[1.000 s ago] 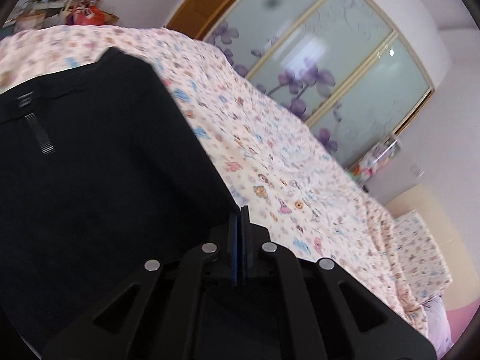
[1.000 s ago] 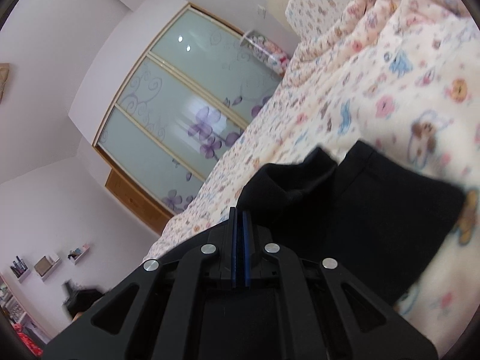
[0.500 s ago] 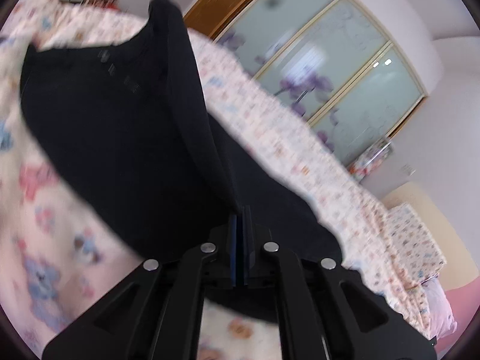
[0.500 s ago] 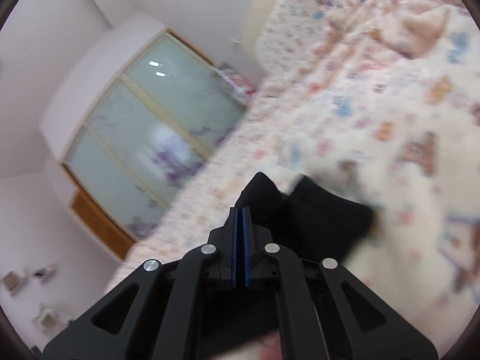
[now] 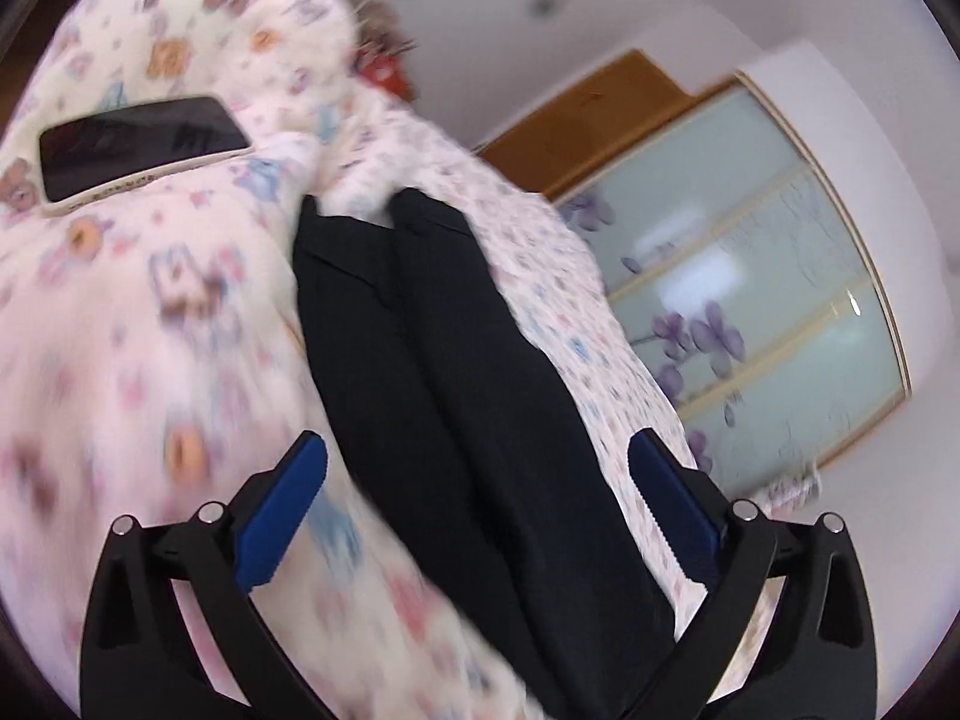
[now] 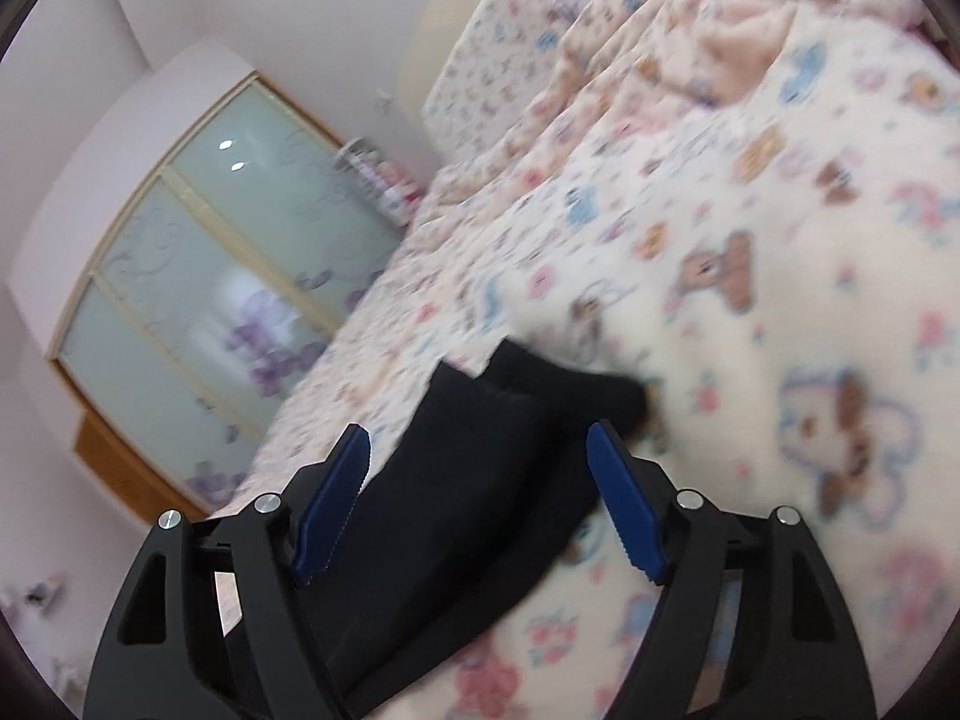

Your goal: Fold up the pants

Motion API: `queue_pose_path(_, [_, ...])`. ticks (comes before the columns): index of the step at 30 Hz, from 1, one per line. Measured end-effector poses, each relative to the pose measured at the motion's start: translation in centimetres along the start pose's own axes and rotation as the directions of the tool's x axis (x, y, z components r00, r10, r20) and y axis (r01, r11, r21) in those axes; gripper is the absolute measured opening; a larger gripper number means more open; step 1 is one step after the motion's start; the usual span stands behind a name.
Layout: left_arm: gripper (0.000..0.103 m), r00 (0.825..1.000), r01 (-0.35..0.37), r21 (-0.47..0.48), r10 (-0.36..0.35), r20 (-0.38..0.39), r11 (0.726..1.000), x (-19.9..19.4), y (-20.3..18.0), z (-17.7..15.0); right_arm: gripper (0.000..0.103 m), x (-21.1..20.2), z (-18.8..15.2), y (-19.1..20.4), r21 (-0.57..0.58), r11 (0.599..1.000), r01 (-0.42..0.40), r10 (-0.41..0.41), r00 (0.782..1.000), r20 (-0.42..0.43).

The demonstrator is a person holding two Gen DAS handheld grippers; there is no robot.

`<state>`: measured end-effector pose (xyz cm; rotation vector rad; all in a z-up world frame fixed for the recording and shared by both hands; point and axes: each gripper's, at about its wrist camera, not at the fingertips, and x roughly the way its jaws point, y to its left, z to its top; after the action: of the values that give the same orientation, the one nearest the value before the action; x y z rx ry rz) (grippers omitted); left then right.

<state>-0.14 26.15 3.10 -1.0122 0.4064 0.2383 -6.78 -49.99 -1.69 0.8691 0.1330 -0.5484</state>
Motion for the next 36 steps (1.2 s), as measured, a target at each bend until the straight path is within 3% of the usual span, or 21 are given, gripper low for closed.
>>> queue_pose_path(1, [0.101,0.999,-0.006,-0.049,0.004,-0.043,0.999,1.6,0.6,1.3,0.077,0.0,0.0,0.2,-0.012,0.999,0.035,-0.035,0.999,0.009])
queue_pose_path(4, [0.101,0.987,0.052,-0.140,-0.072,-0.141,0.989,4.5,1.7,2.9,0.081,0.9,-0.2,1.0,-0.053,0.992,0.117,-0.116,0.993,0.011])
queue_pose_path(7, [0.101,0.963,0.108,-0.113,-0.132,-0.235,0.988,7.5,0.5,3.8,0.087,1.7,-0.4,1.7,-0.091,0.983,0.158,-0.158,0.987,0.006])
queue_pose_path(9, [0.101,0.953,0.082,-0.077,-0.100,-0.286,0.994,8.9,0.0,4.3,0.090,2.4,-0.6,2.1,-0.115,0.975,0.188,-0.189,0.982,-0.003])
queue_pose_path(14, [0.101,0.951,0.104,-0.076,-0.122,-0.284,0.992,9.4,0.9,4.0,0.102,4.1,-0.8,2.5,-0.150,0.962,0.230,-0.241,0.969,-0.055])
queue_pose_path(18, [0.101,0.933,0.190,-0.177,-0.234,-0.273,0.966,8.9,1.2,4.4,0.102,5.7,-0.9,2.9,-0.193,0.944,0.267,-0.291,0.950,-0.114])
queue_pose_path(20, [0.101,0.943,0.198,-0.176,-0.236,-0.235,0.964,7.8,0.6,4.4,0.102,6.0,-0.9,2.8,-0.193,0.946,0.261,-0.287,0.950,-0.126])
queue_pose_path(23, [0.101,0.978,0.113,-0.040,-0.118,-0.174,0.993,6.8,-0.1,4.2,0.102,7.2,-0.6,2.7,-0.206,0.944,0.259,-0.298,0.937,-0.185])
queue_pose_path(25, [0.101,0.983,0.067,-0.060,-0.076,-0.168,0.996,7.4,0.6,4.0,0.102,7.4,-0.4,3.0,-0.239,0.935,0.261,-0.315,0.922,-0.226])
queue_pose_path(27, [0.101,0.980,0.046,-0.097,-0.063,-0.189,0.994,8.2,1.7,3.8,0.102,5.9,0.2,2.6,-0.206,0.950,0.233,-0.285,0.919,-0.273])
queue_pose_path(30, [0.101,0.984,0.019,-0.060,-0.029,-0.173,0.998,8.7,1.2,3.6,0.102,0.8,1.4,1.4,-0.070,0.979,0.193,-0.205,0.944,-0.258])
queue_pose_path(32, [0.101,0.987,0.032,-0.033,-0.037,-0.156,0.999,8.6,0.5,3.5,0.098,-1.6,2.0,1.4,-0.028,0.991,0.131,-0.134,0.961,-0.240])
queue_pose_path(33, [0.101,0.987,0.039,-0.024,-0.042,-0.156,0.999,8.6,0.4,3.6,0.096,-2.1,2.2,1.9,-0.022,0.998,0.058,-0.062,0.962,-0.266])
queue_pose_path(35, [0.101,0.984,0.043,-0.027,-0.047,-0.171,0.999,8.9,0.5,3.9,0.069,-1.1,1.8,3.0,0.001,0.999,-0.051,0.048,0.923,-0.381])
queue_pose_path(36, [0.101,0.982,0.044,-0.034,-0.049,-0.181,0.998,9.2,0.8,4.1,0.063,-0.6,1.5,3.1,0.031,0.996,-0.079,0.085,0.905,-0.418])
